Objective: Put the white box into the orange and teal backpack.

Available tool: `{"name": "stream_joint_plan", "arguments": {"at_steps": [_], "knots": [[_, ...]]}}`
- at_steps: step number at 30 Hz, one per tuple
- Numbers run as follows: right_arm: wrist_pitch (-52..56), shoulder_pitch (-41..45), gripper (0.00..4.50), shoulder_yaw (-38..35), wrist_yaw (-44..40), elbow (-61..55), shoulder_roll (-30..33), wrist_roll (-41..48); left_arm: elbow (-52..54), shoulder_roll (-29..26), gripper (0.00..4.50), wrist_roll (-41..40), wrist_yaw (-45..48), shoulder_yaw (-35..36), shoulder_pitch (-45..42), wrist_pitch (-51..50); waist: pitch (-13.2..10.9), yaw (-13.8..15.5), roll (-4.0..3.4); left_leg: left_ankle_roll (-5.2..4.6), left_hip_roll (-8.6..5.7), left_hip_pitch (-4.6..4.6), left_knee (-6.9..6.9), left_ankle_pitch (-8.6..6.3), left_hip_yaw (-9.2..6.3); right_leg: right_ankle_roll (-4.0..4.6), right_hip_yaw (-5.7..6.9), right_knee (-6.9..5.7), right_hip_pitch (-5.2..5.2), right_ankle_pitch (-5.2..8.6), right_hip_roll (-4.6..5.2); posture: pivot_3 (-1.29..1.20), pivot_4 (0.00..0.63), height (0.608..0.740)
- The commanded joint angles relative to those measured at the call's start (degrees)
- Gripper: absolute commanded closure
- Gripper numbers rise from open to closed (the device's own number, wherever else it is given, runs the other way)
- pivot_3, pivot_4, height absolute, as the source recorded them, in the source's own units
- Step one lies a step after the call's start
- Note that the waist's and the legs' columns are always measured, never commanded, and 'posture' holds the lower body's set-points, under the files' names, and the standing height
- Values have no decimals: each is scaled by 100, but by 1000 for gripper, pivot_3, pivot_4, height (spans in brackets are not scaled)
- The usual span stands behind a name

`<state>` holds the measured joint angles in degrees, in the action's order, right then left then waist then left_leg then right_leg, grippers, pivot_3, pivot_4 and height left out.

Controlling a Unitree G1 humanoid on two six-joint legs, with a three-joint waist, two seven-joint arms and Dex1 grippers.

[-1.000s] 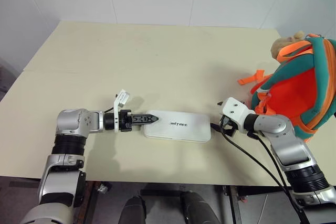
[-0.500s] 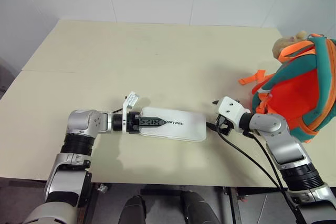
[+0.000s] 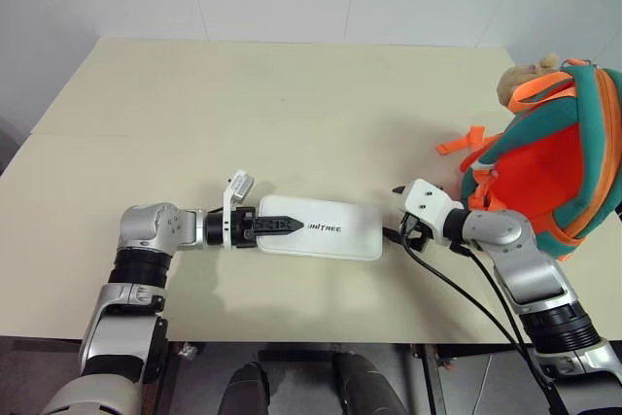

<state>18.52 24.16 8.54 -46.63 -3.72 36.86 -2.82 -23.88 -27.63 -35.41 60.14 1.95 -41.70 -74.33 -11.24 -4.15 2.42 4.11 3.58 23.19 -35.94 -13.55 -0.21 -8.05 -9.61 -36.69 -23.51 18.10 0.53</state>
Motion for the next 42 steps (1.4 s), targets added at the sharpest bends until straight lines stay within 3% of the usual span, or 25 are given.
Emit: {"name": "stream_joint_plan", "arguments": {"at_steps": [1,13,23,28,35,42], "knots": [[-127,92,0,-79,19,-72,-6,69,74,-144,3195,-35,-286,311,-27,-2,-1,-31,1,0,0,0,0,0,0,0,0,0,0,0,0,0,150,740],[590,-340,0,-1221,653,-1261,-413,1035,456,45,3199,-738,-1175,1876,-30,-492,-6,-51,6,4,1,7,10,-3,-3,-2,0,0,-8,1,0,0,150,740],[2022,-1459,0,-2501,2119,-3648,-1326,1952,640,269,3199,-1102,-1693,2322,-122,-848,-5,-13,6,9,1,10,36,-4,-6,2,2,16,-14,5,1,0,150,740],[2292,-1953,0,-2711,3040,-4459,-1990,1936,479,385,3199,-1177,-1856,2343,-282,-915,-5,-44,6,11,1,8,41,-3,-5,5,3,15,-16,7,1,0,150,740],[2019,-1874,0,-2512,3831,-4113,-2205,1396,199,463,3199,-1145,-1885,2216,-535,-812,-5,-56,6,13,1,6,42,-2,-1,7,2,18,-17,6,2,0,150,740],[1234,-977,0,-2454,4292,-2618,-2096,812,294,448,3199,-1203,-1903,2207,-472,-882,-5,-62,6,13,1,6,57,-1,1,10,2,22,-22,7,2,0,150,740]]}}
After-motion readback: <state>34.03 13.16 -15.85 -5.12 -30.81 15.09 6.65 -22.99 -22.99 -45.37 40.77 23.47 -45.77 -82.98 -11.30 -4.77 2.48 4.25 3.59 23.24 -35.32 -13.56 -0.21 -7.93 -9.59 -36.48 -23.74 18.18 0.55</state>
